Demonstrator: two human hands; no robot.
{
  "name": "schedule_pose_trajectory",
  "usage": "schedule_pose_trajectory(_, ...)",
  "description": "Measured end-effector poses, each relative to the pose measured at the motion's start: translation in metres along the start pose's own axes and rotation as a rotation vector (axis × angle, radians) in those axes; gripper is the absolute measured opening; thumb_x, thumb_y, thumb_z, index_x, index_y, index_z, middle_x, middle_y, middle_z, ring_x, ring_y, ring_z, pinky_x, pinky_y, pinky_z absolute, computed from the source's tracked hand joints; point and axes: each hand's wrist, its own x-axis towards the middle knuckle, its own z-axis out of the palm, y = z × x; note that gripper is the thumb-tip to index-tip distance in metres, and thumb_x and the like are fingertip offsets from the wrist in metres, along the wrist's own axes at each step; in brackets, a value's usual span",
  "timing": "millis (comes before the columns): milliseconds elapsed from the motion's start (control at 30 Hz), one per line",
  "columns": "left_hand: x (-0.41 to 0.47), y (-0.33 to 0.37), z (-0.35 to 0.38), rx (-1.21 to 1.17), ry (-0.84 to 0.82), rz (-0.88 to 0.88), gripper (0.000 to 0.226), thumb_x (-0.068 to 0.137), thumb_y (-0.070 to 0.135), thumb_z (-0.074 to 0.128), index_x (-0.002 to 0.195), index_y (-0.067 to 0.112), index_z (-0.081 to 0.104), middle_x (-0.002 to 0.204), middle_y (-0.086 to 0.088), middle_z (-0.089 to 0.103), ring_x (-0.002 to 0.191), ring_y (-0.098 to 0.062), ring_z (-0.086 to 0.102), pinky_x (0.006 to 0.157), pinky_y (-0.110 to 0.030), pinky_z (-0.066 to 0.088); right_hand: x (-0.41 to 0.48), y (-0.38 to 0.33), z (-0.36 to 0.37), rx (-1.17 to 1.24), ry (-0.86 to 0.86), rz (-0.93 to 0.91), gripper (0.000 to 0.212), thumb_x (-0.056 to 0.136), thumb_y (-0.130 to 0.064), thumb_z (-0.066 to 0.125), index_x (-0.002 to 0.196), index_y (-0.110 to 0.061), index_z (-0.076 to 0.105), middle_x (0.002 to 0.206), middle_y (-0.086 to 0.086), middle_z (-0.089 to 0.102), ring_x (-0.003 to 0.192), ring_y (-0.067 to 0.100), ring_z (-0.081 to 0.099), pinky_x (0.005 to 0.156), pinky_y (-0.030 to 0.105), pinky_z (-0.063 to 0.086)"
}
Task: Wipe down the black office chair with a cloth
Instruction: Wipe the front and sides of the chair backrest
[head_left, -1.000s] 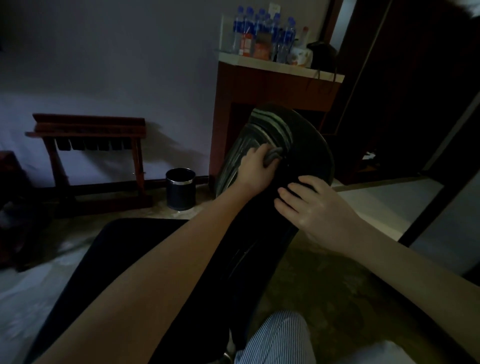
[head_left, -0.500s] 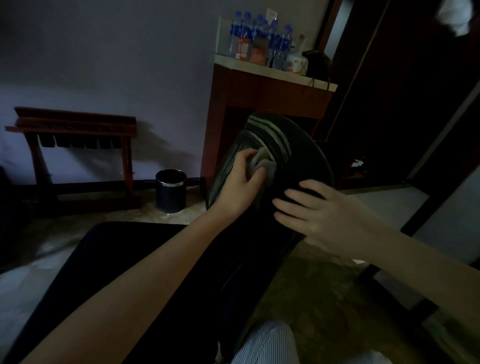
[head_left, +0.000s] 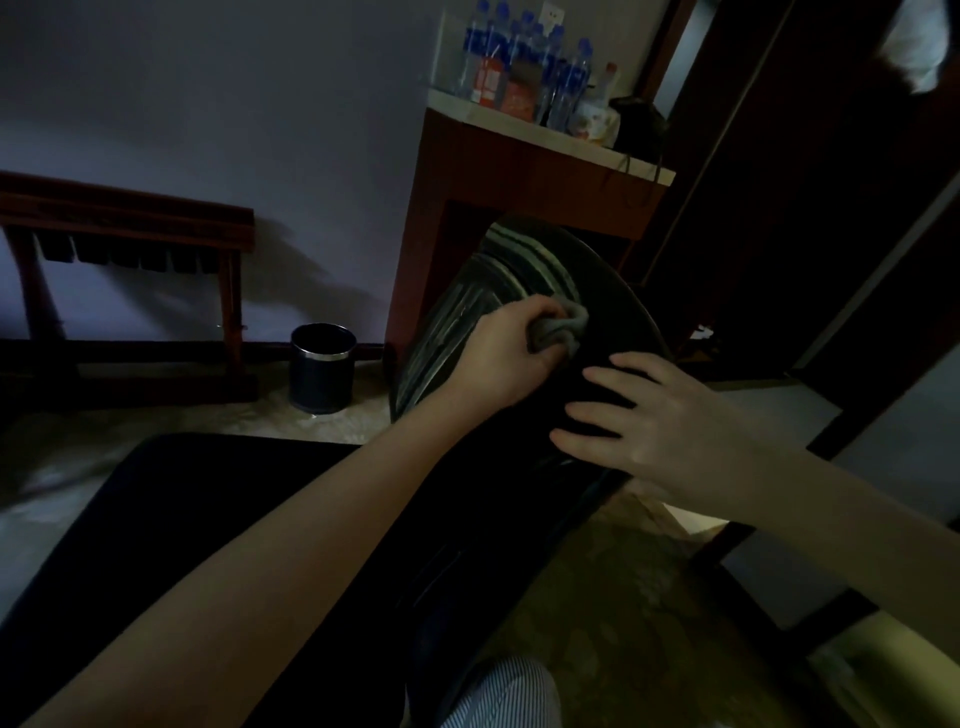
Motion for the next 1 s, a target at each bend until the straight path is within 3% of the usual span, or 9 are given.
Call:
schedule_pose_trajectory(100,0.021,-0.011,0.003,0.015,0.036,-0.043,0.035,0.084,0.014,0.065,0.118,0.012,0.06,0.114,-0.006,0.065,0.105,-0.018,0.059,0.086,-0.025,0.045,0.0,0.002,0.001,-0.017,0.023,0.0,0.06,0.065,-0.045,0.079,0.114,-0.02,0.057,0.101,0.004,0.071,0.104,0.035,0.062,0.097,0.046,0.03)
schedule_pose_trajectory(200,0.032,-0.018,0.008,-0.009,0.088,-0.112,0.036,0.085,0.017,0.063,0.121,0.013,0.06,0.113,-0.004,0.065,0.104,-0.015,0.059,0.081,-0.02,0.043,-0.004,0.001,0.005,-0.054,0.037,-0.012,0.042,0.082,-0.042,0.054,0.117,-0.021,0.046,0.105,0.002,0.069,0.109,0.033,0.056,0.1,0.045,0.029)
schedule_pose_trajectory(333,0.014,-0.023,0.015,-0.171,0.147,-0.141,0.035,0.089,0.017,0.06,0.124,0.014,0.056,0.111,0.007,0.061,0.106,-0.008,0.057,0.086,-0.017,0.043,-0.003,0.0,0.001,-0.052,0.046,0.001,0.052,0.067,-0.04,0.077,0.113,-0.02,0.062,0.102,0.004,0.071,0.105,0.034,0.062,0.097,0.046,0.031)
schedule_pose_trajectory(467,-0.027,-0.022,0.014,-0.287,0.138,-0.153,0.037,0.091,0.023,0.057,0.127,0.014,0.053,0.117,0.008,0.058,0.109,-0.001,0.053,0.09,-0.007,0.039,-0.001,-0.001,-0.009,-0.016,0.009,0.013,0.036,0.078,-0.036,0.062,0.108,-0.019,0.07,0.102,0.007,0.071,0.104,0.037,0.063,0.097,0.048,0.034)
schedule_pose_trajectory(533,-0.05,-0.024,0.013,-0.32,0.124,-0.146,0.041,0.089,0.027,0.054,0.129,0.016,0.05,0.122,0.005,0.057,0.113,-0.002,0.052,0.095,-0.012,0.039,0.002,-0.004,-0.014,0.018,-0.016,0.028,0.048,0.063,-0.033,0.08,0.107,-0.017,0.071,0.101,0.008,0.071,0.103,0.039,0.063,0.096,0.049,0.032)
schedule_pose_trajectory(700,-0.091,-0.021,0.008,-0.501,0.037,-0.213,0.038,0.092,0.015,0.056,0.126,0.028,0.042,0.129,-0.001,0.052,0.12,-0.007,0.049,0.101,-0.015,0.037,0.02,-0.008,-0.023,-0.053,-0.255,-0.002,0.071,0.045,-0.028,0.088,0.11,-0.009,0.068,0.105,0.017,0.067,0.094,0.044,0.063,0.083,0.054,0.049)
schedule_pose_trajectory(800,-0.094,-0.022,0.002,-0.549,-0.007,-0.214,0.041,0.093,0.012,0.055,0.128,0.026,0.04,0.132,-0.002,0.05,0.122,-0.007,0.048,0.103,-0.017,0.038,0.038,-0.015,-0.029,-0.123,-0.47,-0.041,0.082,0.078,-0.032,0.07,0.146,-0.014,0.028,0.149,0.019,0.03,0.129,0.045,0.037,0.103,0.058,0.03)
schedule_pose_trajectory(867,-0.087,-0.028,-0.002,-0.476,0.003,-0.208,0.039,0.091,0.01,0.058,0.125,0.023,0.045,0.126,0.001,0.054,0.118,-0.007,0.051,0.099,-0.016,0.04,0.043,-0.016,-0.026,-0.143,-0.661,-0.041,0.081,0.092,-0.031,0.051,0.15,-0.018,-0.003,0.157,0.012,0.001,0.14,0.039,0.015,0.109,0.058,0.014)
schedule_pose_trajectory(1000,-0.067,-0.036,-0.012,-0.397,0.126,-0.229,0.039,0.088,0.005,0.061,0.126,0.013,0.052,0.121,0.002,0.057,0.11,0.001,0.052,0.092,-0.007,0.039,0.044,-0.017,-0.026,-0.081,-0.794,-0.03,0.082,0.093,-0.027,0.049,0.148,-0.029,-0.012,0.158,0.01,-0.007,0.143,0.039,0.007,0.11,0.061,0.004)
